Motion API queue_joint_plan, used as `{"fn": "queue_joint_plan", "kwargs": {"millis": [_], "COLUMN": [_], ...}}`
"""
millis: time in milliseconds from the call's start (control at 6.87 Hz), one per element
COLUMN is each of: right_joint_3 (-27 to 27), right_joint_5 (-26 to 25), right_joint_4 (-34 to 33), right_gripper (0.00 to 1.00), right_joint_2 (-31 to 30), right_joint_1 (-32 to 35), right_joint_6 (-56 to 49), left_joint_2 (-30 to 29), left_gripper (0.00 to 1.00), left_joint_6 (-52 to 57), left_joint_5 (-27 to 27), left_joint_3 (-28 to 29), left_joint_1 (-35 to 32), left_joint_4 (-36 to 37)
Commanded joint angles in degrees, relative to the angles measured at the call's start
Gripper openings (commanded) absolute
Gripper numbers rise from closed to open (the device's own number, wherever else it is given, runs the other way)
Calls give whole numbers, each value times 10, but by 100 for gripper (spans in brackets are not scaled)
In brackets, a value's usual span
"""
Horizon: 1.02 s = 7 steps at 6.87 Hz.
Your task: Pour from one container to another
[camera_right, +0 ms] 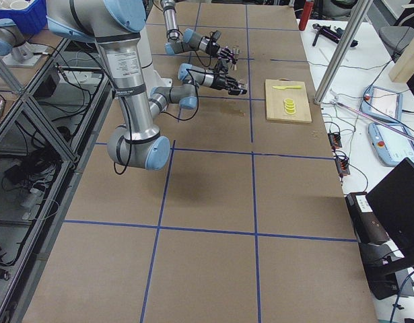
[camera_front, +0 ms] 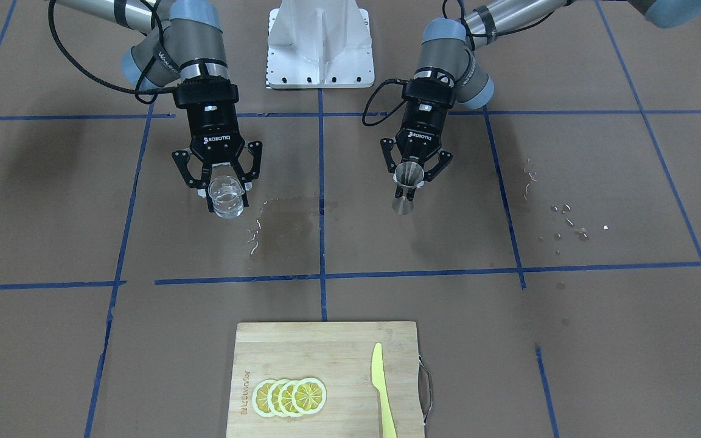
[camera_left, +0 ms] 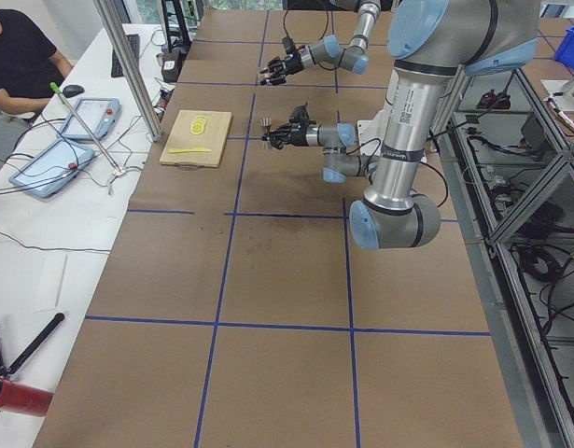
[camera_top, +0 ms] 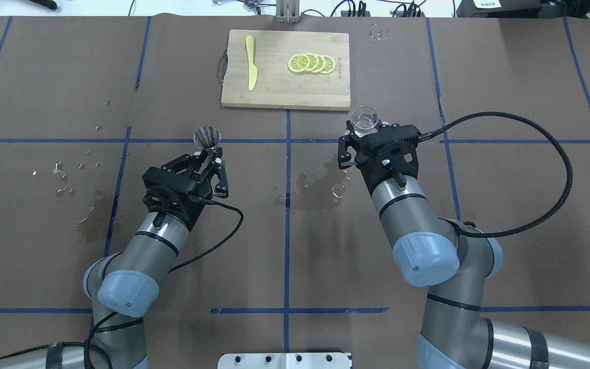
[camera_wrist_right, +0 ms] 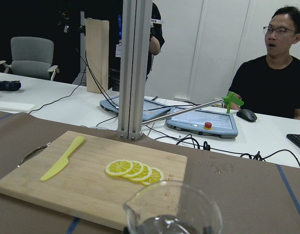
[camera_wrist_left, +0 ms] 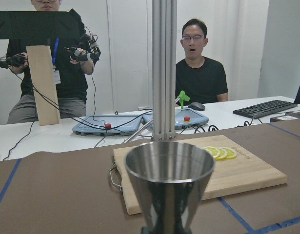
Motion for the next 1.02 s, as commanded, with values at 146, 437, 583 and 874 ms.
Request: {"fn": "queue_joint_plan", "kwargs": {"millis": [146, 437, 583, 874], "right_joint_3": [16, 22, 23, 46], "right_joint_5": [51, 51, 51, 53], "right_joint_4": [-14, -15, -25, -98], "right_gripper": [21, 21, 21, 20], "right_joint_2": [16, 23, 26, 60], "right_joint_1": [-3, -5, -5, -5], "right_joint_6": [-12, -22, -23, -28], "left_joint_2": [-40, -73, -74, -83], "left_gripper": [0, 0, 0, 0], "left_joint_6": [3, 4, 4, 5], "left_joint_5": [-49, -64, -64, -81], "left_joint_3": [13, 73, 75, 77], "left_joint_1": [-11, -10, -11, -11], "left_joint_4": [1, 1, 1, 1]}}
